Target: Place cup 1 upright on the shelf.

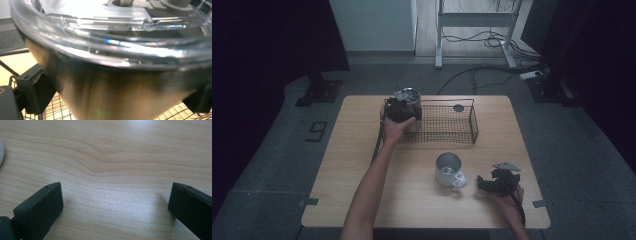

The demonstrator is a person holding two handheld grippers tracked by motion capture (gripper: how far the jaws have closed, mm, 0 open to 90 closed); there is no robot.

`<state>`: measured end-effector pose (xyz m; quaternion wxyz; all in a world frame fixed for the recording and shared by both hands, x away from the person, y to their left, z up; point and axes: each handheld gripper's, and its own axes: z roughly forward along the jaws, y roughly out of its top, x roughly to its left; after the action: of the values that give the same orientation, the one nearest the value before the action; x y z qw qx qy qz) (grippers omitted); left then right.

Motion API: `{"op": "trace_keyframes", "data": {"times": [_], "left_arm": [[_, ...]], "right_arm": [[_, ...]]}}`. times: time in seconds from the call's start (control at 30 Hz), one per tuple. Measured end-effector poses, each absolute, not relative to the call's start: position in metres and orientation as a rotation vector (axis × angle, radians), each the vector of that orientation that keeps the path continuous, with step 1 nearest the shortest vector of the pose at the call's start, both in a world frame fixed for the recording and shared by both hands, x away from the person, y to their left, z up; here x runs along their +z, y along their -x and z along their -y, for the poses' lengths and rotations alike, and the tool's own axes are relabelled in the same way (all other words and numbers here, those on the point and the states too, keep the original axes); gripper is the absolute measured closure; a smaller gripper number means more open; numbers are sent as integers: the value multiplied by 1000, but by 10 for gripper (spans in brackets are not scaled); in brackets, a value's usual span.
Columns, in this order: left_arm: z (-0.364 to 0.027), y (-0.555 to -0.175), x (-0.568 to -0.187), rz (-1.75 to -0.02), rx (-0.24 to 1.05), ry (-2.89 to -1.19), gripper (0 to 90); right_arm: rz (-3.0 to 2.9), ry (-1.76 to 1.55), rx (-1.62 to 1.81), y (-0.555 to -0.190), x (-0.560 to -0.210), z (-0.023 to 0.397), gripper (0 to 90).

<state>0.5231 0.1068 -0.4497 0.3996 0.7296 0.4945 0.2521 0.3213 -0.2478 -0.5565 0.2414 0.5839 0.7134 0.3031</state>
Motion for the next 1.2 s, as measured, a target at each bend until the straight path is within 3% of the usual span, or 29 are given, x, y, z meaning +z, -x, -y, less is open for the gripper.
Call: {"op": "trace_keyframes", "data": {"times": [0.43, 1.2], "left_arm": [[-108, -526, -466, -1321, 629, -1845, 41], [-109, -515, -475, -1288, 654, -1858, 39]], "right_arm": [[-1951, -1596, 831, -321, -557, 248, 0], [-1951, -1595, 831, -321, -557, 248, 0]]}}
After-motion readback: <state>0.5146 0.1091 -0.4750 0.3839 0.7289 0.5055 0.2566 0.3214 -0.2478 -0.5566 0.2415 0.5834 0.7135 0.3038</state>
